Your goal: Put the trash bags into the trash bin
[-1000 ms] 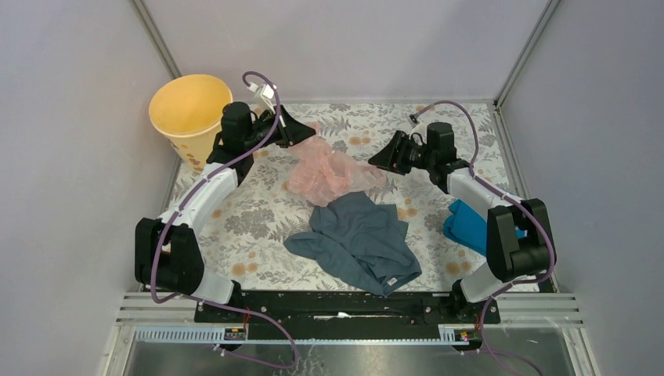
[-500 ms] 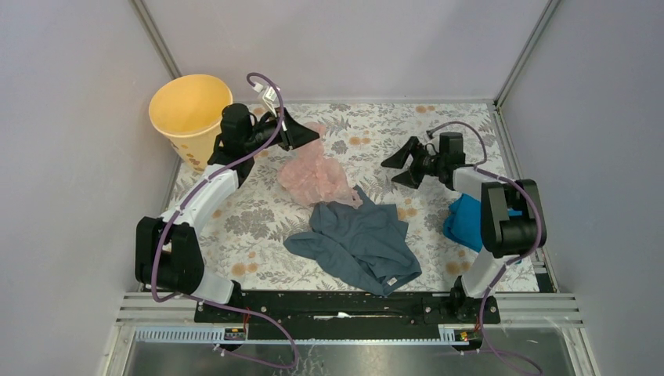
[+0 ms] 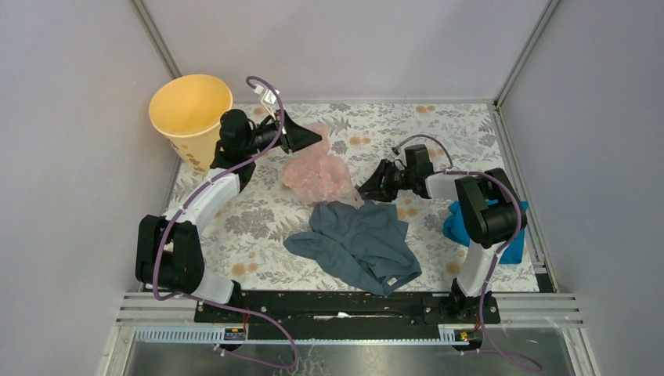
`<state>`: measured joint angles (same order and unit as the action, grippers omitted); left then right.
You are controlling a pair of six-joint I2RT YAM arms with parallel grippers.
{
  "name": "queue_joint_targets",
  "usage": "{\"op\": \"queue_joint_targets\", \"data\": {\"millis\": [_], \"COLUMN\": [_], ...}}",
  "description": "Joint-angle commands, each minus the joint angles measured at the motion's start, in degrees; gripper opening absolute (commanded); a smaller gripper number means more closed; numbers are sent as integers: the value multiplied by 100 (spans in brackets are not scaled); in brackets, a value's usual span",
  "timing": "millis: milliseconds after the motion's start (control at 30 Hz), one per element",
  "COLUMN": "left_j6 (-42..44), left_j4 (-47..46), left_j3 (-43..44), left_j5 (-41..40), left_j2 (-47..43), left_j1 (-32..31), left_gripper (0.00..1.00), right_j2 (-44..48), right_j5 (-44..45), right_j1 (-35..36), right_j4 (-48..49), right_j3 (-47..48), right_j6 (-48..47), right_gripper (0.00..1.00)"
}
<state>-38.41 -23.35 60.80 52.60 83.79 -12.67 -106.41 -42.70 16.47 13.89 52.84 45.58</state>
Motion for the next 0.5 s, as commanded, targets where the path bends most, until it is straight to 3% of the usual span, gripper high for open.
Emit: {"op": "queue_joint_targets", "data": {"millis": [0, 100, 467], "left_j6": [-944, -1280, -1923], "left_j4": [-2053, -2591, -3633], "left_j3": [-327, -407, -502], "left_j5": [703, 840, 925], "left_j2": [-190, -304, -318], "left_j1": [21, 11, 10], "left_gripper": [0, 0, 0], "right_j2": [-54, -10, -127], "right_j5": [-143, -125, -292], "right_j1": [93, 93, 370], "right_j4": [649, 816, 1671], "right_j3": [-192, -283, -526], "right_j6": [265, 359, 912], "right_gripper": [54, 63, 66]}}
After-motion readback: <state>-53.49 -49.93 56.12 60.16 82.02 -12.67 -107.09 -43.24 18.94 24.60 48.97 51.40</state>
